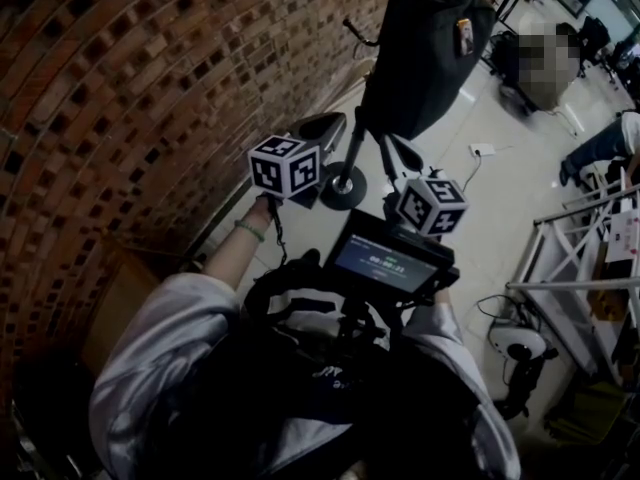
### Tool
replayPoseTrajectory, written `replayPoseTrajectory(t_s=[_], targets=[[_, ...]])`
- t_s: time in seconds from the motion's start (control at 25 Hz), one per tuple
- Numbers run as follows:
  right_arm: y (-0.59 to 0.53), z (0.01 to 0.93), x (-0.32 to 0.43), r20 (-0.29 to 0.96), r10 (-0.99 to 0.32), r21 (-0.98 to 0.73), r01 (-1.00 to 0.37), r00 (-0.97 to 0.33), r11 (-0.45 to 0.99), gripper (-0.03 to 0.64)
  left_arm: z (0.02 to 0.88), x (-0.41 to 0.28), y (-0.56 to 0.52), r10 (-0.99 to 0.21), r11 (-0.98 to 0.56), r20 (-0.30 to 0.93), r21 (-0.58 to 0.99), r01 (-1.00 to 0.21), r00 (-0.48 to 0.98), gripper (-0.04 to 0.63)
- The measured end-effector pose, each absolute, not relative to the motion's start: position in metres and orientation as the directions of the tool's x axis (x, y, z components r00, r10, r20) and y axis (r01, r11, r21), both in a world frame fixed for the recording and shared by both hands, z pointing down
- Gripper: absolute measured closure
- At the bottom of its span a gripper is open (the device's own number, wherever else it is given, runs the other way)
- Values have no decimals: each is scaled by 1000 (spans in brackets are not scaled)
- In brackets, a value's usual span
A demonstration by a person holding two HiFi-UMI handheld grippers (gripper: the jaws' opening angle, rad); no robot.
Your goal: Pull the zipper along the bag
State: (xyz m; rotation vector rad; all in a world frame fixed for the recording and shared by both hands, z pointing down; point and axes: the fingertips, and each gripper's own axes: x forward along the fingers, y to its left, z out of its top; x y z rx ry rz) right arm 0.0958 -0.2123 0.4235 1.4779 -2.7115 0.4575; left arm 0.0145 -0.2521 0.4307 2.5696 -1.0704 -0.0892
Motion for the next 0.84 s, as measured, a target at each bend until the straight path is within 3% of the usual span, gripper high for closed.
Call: replayPoseTrajectory(t_s=[0.84], targets=[[-209, 433, 107, 161, -826, -249, -832, -540, 495, 607, 437, 39, -246, -684, -666, 99, 322, -673, 723, 572]])
